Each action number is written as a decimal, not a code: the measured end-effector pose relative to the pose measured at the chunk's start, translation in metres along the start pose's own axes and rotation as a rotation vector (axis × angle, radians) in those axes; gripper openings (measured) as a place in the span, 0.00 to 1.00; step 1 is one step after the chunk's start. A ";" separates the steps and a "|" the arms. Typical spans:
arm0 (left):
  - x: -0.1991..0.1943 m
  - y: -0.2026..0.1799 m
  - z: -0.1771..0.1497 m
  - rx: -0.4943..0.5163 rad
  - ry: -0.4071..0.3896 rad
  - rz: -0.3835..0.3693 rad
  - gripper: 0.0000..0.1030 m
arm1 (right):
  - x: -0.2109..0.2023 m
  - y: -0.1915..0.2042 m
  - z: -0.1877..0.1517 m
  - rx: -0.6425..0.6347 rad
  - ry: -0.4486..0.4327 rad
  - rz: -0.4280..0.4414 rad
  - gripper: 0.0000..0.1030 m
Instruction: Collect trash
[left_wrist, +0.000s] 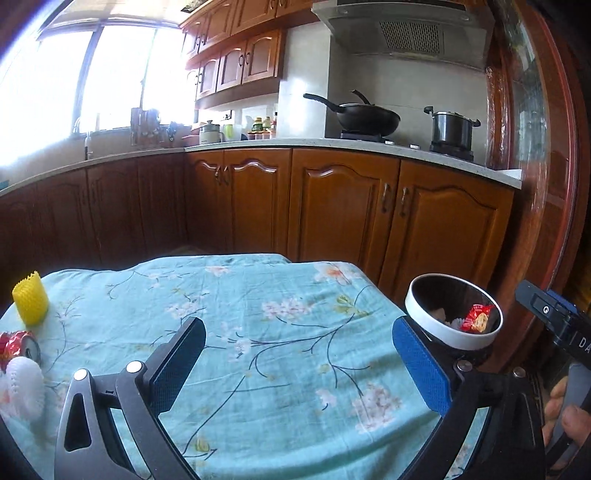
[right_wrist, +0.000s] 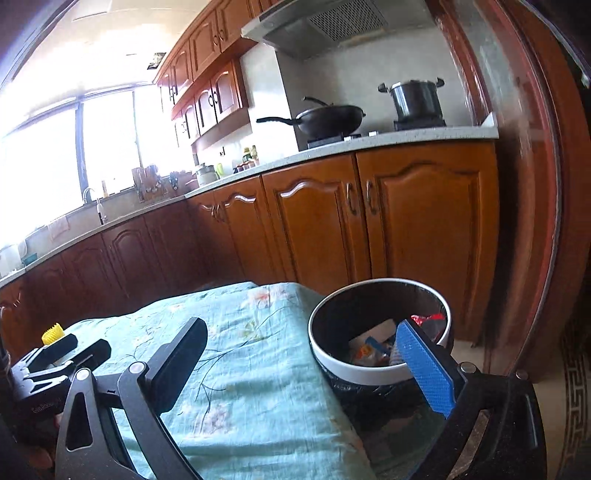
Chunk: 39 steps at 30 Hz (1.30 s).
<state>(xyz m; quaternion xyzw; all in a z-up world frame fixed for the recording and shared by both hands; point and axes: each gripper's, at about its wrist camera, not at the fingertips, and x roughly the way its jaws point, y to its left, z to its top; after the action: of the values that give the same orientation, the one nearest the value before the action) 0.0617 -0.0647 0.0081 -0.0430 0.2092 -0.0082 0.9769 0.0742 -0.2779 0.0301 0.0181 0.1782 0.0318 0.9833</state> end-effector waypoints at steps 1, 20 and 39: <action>-0.001 0.001 -0.004 -0.005 0.003 0.000 0.99 | 0.002 0.002 -0.003 -0.008 0.002 -0.008 1.00; 0.006 0.007 -0.024 0.088 -0.030 0.026 0.99 | -0.003 0.017 -0.032 -0.045 -0.032 -0.021 1.00; 0.005 0.015 -0.027 0.095 -0.052 0.004 0.99 | -0.003 0.025 -0.033 -0.082 -0.020 -0.029 1.00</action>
<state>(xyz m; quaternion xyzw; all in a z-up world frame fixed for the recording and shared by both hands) 0.0556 -0.0517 -0.0199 0.0038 0.1832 -0.0150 0.9830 0.0588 -0.2519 0.0011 -0.0245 0.1669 0.0247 0.9854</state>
